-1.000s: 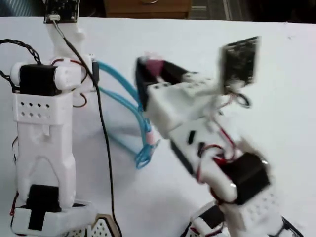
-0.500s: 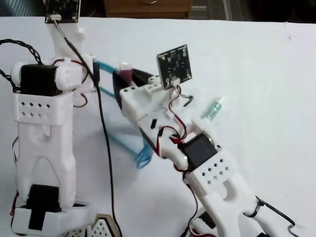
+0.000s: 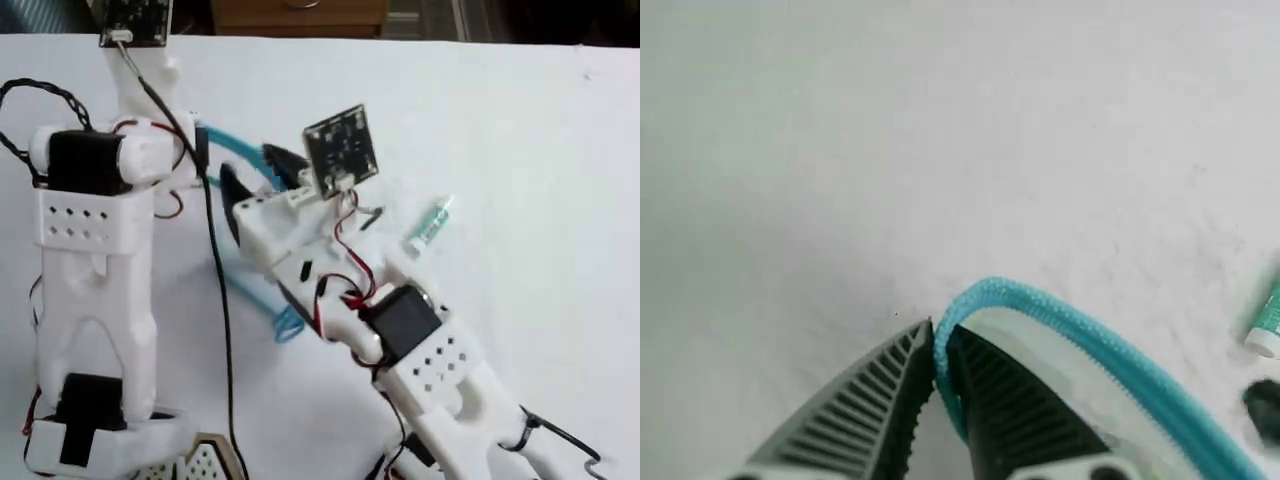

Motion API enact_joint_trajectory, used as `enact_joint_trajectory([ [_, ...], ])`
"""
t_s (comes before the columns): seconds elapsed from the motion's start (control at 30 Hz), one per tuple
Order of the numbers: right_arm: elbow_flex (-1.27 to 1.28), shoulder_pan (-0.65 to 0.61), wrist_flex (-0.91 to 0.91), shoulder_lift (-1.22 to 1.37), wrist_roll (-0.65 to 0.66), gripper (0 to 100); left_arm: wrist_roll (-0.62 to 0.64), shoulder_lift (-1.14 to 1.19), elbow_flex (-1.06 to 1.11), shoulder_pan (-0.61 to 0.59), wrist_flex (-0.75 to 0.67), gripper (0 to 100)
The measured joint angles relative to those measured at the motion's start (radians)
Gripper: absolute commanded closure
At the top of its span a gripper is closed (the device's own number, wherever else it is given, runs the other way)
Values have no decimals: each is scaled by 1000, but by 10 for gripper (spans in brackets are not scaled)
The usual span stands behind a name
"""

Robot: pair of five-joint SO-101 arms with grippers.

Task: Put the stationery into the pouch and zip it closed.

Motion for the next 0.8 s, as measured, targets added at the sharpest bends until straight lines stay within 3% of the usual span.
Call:
enact_joint_trajectory([
  [0.23,-2,20,21,-46,0,687,0,0,-2,-2,3,977],
  [0.57,-310,454,232,77,-181,740,0,0,-2,-8,3,977],
  [0.8,-519,589,480,453,-189,758,0,0,-2,-8,3,977],
])
